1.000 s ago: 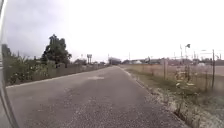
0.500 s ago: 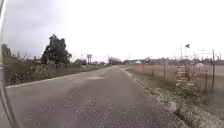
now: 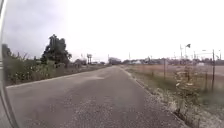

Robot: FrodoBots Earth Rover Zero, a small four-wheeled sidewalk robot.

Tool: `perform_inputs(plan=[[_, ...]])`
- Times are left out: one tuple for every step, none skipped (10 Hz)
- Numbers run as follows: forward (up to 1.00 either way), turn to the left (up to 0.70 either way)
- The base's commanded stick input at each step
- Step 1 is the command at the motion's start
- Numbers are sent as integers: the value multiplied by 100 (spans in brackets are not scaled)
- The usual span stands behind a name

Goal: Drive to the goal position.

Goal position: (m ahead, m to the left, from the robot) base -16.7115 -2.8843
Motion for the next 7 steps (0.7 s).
perform_inputs(plan=[[8, 0], [7, 0], [7, 0], [8, 0], [7, 0], [9, 0], [7, 0]])
